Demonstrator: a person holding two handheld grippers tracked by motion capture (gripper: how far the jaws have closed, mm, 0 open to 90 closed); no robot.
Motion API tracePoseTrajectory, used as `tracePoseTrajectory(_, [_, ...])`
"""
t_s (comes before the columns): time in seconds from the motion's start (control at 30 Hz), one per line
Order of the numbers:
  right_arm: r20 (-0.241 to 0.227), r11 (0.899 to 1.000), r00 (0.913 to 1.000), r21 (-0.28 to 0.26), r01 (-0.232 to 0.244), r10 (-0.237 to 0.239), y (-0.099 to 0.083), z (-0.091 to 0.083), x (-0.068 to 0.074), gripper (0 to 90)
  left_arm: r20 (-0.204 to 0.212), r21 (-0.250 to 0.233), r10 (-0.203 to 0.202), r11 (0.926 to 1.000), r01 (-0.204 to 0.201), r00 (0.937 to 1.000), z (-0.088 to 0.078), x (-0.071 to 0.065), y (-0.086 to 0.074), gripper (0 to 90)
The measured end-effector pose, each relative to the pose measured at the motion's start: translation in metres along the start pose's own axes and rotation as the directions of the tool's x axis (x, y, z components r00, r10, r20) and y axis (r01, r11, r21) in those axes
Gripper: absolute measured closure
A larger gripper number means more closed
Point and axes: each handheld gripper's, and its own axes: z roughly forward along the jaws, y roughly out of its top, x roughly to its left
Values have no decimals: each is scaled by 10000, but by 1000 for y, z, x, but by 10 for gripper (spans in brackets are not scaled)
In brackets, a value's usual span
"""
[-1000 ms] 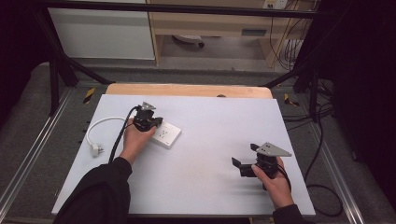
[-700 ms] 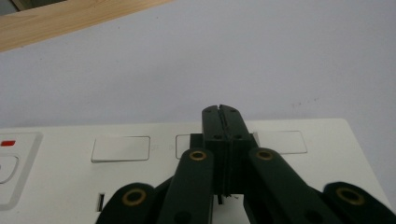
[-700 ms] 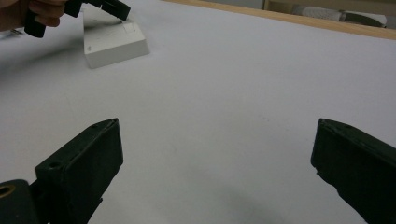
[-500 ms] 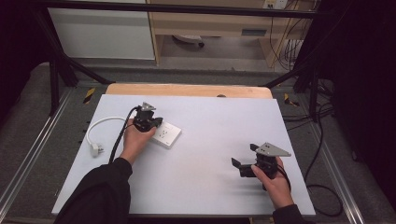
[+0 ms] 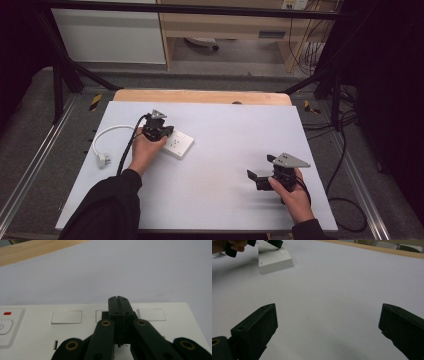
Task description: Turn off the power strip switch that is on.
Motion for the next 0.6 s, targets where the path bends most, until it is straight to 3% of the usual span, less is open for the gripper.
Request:
tracePoseTrajectory(0.37, [-23, 10000, 10000, 72, 41, -41, 0, 1, 1, 26, -107, 38, -28, 10000, 29, 9999, 0, -2, 0, 899])
tracePoseTrajectory(0.43, [-24, 10000, 10000, 66, 44, -43, 0, 1, 1, 26, 245, 88, -84, 9999, 82, 9997, 1, -3, 0, 900])
tracePoseTrajectory(0.53, [-33, 10000, 10000, 78, 45, -44, 0, 1, 1, 26, -152, 163, 519, 9985, -517, 9985, 3, -11, 2, 900])
tracePoseTrajectory(0.6, [-21, 10000, 10000, 73, 60, -60, 0, 0, 1, 26, -295, 88, 624, 9980, -622, 9976, 4, -11, 2, 900])
